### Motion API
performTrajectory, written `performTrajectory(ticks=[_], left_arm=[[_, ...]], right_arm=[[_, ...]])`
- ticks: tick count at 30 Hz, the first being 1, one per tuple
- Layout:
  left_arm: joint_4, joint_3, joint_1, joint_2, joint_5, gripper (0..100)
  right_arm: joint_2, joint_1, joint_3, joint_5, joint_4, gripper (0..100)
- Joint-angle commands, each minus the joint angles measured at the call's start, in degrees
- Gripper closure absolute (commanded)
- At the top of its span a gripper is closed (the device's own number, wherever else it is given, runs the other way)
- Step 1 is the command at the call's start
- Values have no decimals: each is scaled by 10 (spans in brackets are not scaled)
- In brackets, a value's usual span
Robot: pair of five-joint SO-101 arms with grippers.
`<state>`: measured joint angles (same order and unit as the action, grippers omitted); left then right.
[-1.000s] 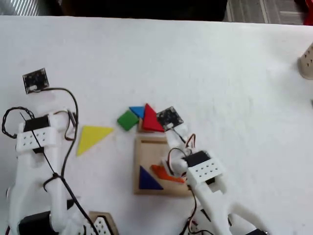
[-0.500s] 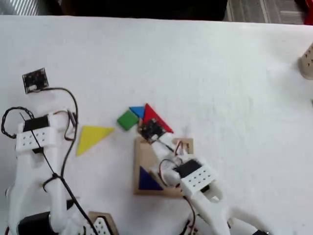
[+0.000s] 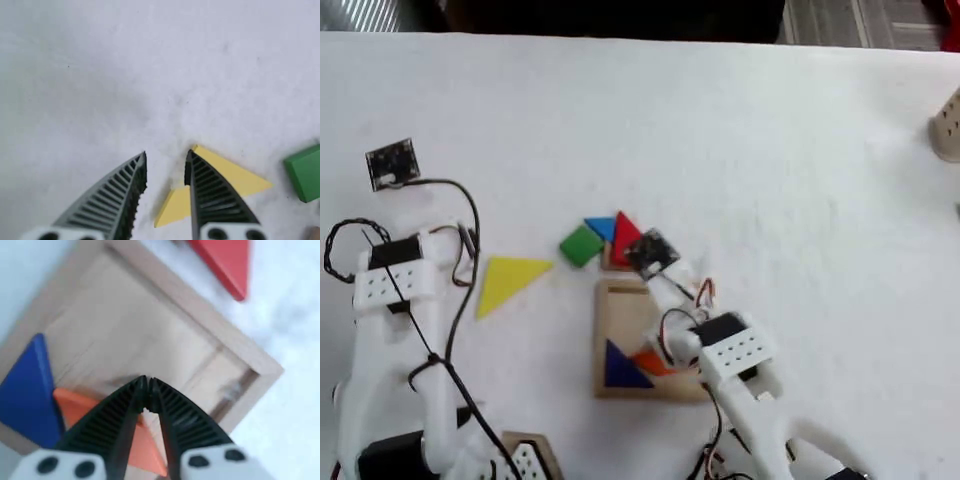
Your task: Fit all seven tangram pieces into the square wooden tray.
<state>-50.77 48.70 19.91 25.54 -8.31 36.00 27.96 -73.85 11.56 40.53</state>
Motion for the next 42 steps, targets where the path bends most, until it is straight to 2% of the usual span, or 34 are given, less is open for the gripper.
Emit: performTrajectory(ticks=[1,6,11,15,19,22,27,32,36,42], left_arm=[[13,-4,-13,-1,7,864],[41,10,-13,-1,7,864],[54,14,-13,-1,7,864],[54,14,-13,-1,7,864],[54,14,-13,-1,7,864],[54,14,-13,-1,7,864],[54,15,-13,-1,7,865],[54,18,-13,-1,7,865],[54,18,-13,-1,7,865],[54,18,-13,-1,7,865]], right_arm=[[13,-22,18,11,22,982],[13,8,17,89,104,981],[14,-35,18,108,119,981],[14,-63,46,98,115,981],[14,-62,60,-3,87,981],[9,-61,57,-32,55,981],[10,1,27,-32,30,981],[9,58,-5,-6,24,981],[14,47,-16,59,46,981],[14,43,-16,75,64,981]])
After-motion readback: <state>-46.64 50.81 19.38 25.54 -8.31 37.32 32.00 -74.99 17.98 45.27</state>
